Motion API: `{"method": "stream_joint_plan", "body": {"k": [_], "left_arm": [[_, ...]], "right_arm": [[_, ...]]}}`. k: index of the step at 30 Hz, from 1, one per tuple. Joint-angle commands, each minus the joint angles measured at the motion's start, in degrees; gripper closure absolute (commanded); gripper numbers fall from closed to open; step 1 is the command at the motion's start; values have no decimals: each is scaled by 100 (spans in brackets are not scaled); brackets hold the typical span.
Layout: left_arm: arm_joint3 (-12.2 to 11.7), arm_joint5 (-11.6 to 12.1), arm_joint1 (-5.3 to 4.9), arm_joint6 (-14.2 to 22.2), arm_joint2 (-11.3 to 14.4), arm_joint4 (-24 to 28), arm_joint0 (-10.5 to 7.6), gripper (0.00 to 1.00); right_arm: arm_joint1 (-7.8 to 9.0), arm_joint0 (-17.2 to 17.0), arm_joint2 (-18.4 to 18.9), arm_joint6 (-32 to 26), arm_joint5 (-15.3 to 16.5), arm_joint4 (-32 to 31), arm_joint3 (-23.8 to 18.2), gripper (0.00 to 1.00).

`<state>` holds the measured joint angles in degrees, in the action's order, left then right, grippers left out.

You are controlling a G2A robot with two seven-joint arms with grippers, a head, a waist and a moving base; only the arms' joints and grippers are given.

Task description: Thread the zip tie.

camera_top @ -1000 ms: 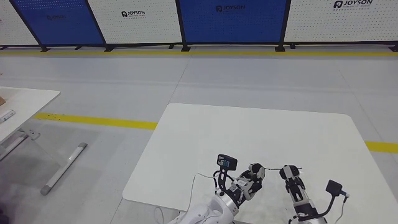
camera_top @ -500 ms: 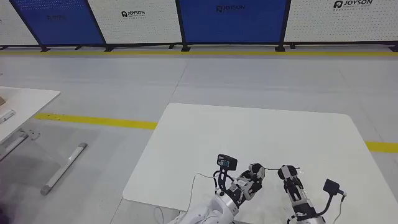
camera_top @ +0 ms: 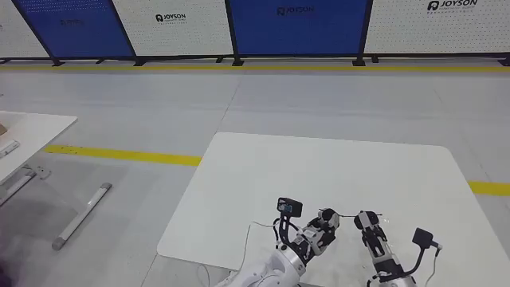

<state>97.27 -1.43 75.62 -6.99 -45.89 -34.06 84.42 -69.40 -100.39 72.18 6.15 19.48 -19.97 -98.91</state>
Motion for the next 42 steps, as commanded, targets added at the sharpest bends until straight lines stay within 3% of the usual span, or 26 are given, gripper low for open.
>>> {"method": "stream_joint_plan", "body": {"k": [1,4,9,12,21,34,39,42], "left_arm": [[7,50,0,93,-33,161,-4,100],[18,131,-3,242,-85,385,-2,100],[45,500,-22,737,-183,970,-24,100],[83,555,-39,791,-226,985,-4,100],[84,151,-9,496,-244,959,-27,100],[37,-33,26,413,-191,931,-91,100],[7,-96,39,378,-158,855,-114,100],[-1,-109,45,361,-152,846,-122,100]], "right_arm": [[4,-2,4,-59,0,49,-25,100],[15,-15,31,-126,0,81,-51,100],[36,-44,82,-234,0,193,-124,100],[56,-66,122,-324,0,230,-163,100],[94,-82,229,-424,0,334,-189,100],[81,-51,199,-403,0,291,-130,100],[69,-42,182,-363,0,256,-102,92],[62,-42,187,-328,0,274,-96,100]]}}
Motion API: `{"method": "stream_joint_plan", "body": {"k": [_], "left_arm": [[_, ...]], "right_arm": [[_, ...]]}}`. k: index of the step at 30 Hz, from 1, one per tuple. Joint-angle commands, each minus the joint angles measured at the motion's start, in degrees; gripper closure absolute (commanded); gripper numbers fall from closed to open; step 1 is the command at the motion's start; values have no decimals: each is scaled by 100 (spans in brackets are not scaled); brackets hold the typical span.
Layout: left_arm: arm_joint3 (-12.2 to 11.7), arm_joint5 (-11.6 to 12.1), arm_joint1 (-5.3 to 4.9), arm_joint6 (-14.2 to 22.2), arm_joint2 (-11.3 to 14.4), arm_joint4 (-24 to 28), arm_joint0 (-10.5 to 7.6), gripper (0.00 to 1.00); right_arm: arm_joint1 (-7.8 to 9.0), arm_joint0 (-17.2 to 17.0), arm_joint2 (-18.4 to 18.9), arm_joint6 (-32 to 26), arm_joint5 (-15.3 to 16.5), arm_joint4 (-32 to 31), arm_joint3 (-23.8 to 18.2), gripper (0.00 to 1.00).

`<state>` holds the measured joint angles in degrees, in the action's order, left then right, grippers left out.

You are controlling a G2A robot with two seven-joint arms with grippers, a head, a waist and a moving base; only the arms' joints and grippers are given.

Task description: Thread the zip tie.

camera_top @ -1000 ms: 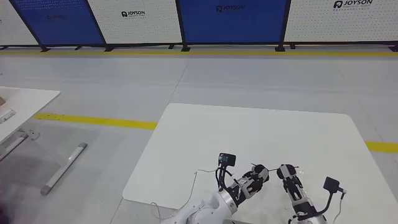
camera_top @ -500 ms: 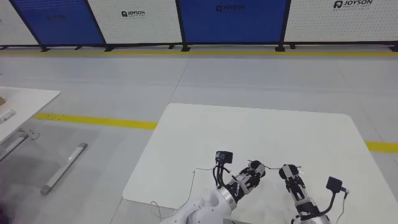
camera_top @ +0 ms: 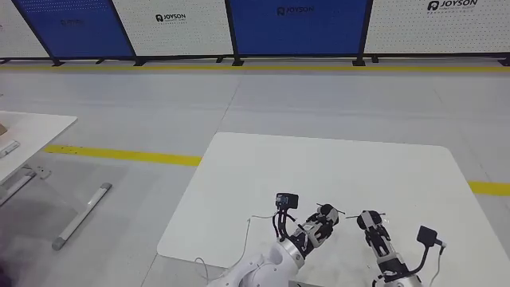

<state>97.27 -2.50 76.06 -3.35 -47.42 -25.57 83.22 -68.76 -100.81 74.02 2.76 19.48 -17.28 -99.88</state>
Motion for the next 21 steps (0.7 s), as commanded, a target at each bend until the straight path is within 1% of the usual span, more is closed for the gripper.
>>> {"method": "stream_joint_plan", "body": {"k": [1,8,14,18,21], "left_arm": [[-5,-6,3,-13,3,-7,-2,100],[8,0,11,-26,15,-31,8,100],[27,91,6,32,39,-94,29,100],[25,149,2,40,42,-150,36,100],[25,122,-5,44,45,-290,32,100]], "right_arm": [[-6,0,12,61,0,29,-7,100],[-31,9,42,294,0,55,29,100],[-57,67,-13,334,0,18,105,100],[-74,120,-51,265,0,163,149,100],[-75,128,-38,175,0,288,147,100]]}}
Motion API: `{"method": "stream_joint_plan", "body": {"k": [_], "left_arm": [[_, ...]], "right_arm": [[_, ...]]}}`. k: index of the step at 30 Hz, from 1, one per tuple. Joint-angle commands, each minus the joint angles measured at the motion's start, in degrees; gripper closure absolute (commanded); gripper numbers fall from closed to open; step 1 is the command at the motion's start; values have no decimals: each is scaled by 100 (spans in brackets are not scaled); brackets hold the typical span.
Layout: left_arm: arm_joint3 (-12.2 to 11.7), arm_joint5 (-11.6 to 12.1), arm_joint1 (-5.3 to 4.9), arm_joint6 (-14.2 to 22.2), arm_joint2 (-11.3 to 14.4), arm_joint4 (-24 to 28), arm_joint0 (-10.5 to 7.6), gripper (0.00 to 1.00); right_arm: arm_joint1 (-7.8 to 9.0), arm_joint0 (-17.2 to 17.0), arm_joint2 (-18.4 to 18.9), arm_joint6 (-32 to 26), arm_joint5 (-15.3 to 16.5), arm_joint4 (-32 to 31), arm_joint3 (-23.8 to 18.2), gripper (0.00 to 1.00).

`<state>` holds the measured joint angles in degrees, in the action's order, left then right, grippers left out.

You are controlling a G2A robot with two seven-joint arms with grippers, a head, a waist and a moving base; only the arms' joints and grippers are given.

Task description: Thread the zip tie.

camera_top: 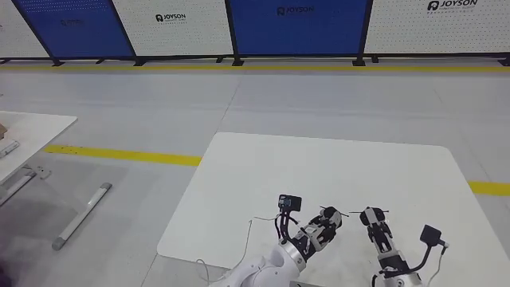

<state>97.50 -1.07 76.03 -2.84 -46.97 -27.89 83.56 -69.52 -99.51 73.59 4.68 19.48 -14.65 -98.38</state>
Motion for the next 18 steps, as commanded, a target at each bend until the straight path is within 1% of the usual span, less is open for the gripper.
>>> {"method": "stream_joint_plan", "body": {"k": [1,7,9,12,18], "left_arm": [[2,-21,-2,-7,0,-59,-3,100],[2,-21,-2,-7,0,-59,-3,100],[2,-21,-2,-7,0,-59,-3,100],[2,-21,-2,-7,0,-59,-3,100],[2,-21,-2,-7,0,-59,-3,100]], "right_arm": [[0,-1,6,-17,0,26,-3,100],[-1,8,7,-15,-23,17,1,100],[-13,16,-5,88,-56,-64,23,100],[-30,-8,-67,168,0,-124,48,100],[-28,-39,-78,66,0,-90,57,100]]}}
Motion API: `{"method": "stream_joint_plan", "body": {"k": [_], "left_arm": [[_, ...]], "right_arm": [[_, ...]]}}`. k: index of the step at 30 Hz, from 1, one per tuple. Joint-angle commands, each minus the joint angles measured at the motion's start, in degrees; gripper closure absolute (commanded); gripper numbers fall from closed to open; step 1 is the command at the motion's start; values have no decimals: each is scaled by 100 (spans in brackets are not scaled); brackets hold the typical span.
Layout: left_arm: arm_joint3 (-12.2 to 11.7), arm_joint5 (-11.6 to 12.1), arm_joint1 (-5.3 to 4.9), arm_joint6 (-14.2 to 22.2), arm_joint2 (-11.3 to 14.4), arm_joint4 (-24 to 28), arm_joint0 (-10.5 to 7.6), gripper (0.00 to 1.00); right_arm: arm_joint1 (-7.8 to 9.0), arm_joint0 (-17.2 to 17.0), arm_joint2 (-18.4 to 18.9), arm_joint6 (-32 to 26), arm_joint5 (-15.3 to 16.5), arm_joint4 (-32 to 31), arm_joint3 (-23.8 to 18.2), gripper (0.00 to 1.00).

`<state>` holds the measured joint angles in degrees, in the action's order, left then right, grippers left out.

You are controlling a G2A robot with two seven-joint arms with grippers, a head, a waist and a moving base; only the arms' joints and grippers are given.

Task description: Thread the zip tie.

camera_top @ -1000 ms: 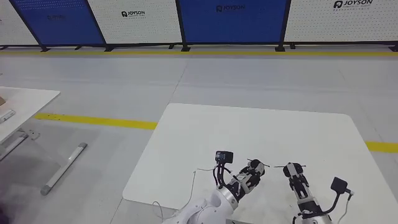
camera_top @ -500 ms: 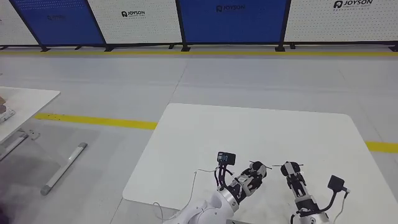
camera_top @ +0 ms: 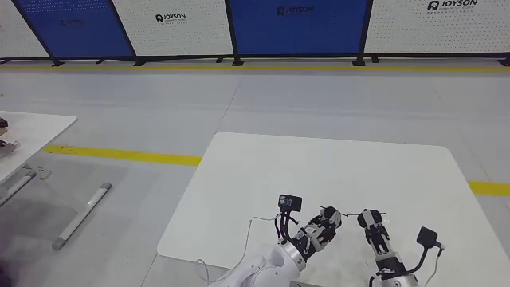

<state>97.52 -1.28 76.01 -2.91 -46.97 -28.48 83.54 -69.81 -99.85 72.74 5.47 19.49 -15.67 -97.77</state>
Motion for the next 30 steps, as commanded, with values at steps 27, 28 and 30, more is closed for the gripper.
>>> {"method": "stream_joint_plan", "body": {"k": [27,28,30], "left_arm": [[0,0,0,0,0,0,0,100],[0,0,0,0,0,0,0,100],[0,0,0,0,0,0,0,100]], "right_arm": [[51,-154,2,264,-1,-153,-154,100],[53,-162,8,266,-1,-142,-165,100],[58,-174,17,270,-1,-130,-175,100]]}}
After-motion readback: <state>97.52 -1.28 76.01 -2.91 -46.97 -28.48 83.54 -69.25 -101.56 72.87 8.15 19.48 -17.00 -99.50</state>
